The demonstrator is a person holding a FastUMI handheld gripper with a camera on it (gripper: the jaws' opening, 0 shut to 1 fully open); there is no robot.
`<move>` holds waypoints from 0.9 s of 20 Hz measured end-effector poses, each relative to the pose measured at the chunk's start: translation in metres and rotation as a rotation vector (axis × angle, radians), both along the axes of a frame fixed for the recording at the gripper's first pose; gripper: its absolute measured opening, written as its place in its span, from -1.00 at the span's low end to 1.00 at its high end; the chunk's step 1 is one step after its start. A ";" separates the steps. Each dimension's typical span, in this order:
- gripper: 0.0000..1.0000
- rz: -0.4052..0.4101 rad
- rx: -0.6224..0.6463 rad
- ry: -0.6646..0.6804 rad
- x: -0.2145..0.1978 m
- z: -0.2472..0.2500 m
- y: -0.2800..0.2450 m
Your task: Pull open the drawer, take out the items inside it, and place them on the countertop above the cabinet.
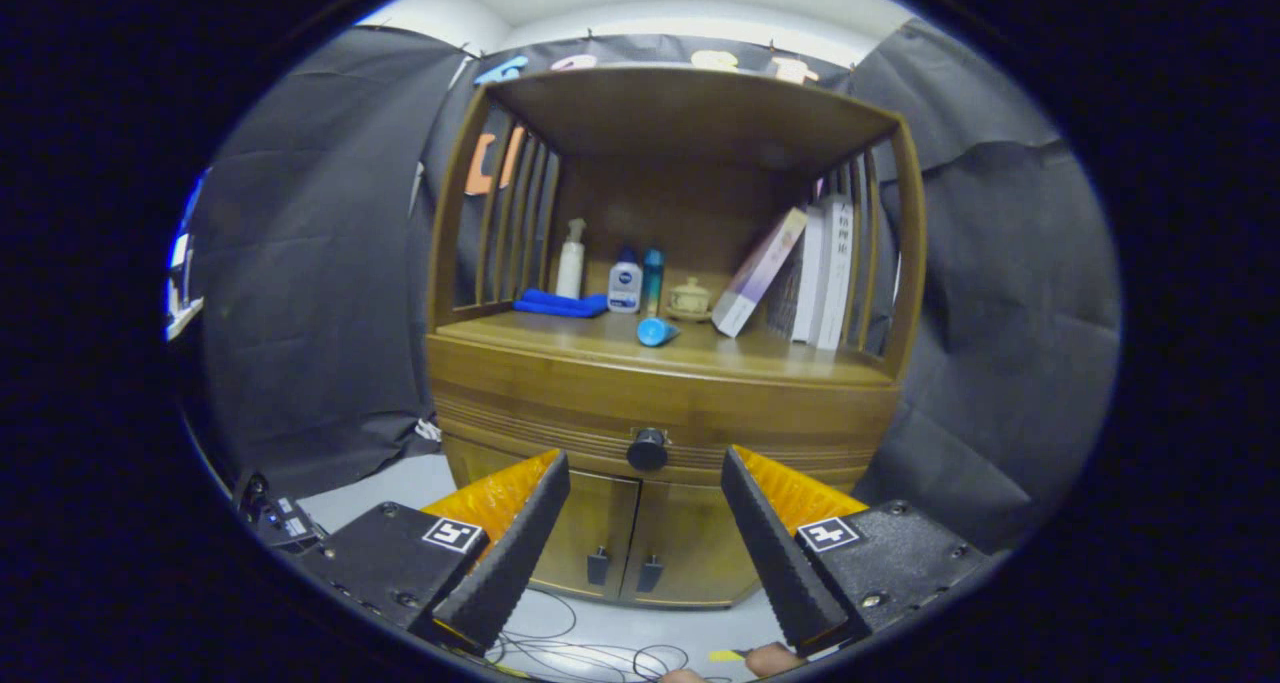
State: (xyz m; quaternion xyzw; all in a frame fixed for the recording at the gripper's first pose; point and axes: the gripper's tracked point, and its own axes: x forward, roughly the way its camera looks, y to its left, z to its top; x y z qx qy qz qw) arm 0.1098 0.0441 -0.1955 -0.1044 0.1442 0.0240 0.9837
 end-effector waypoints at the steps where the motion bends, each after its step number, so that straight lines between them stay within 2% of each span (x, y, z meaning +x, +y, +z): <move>1: 0.99 0.014 0.008 -0.011 -0.015 0.009 0.002; 5: 0.99 0.048 0.012 -0.093 -0.058 0.047 0.003; 7: 0.99 0.038 0.006 -0.119 -0.074 0.059 0.002; 12: 0.99 0.072 0.072 -0.201 -0.116 0.092 0.009; 18: 0.99 0.040 0.092 -0.186 -0.147 0.097 -0.011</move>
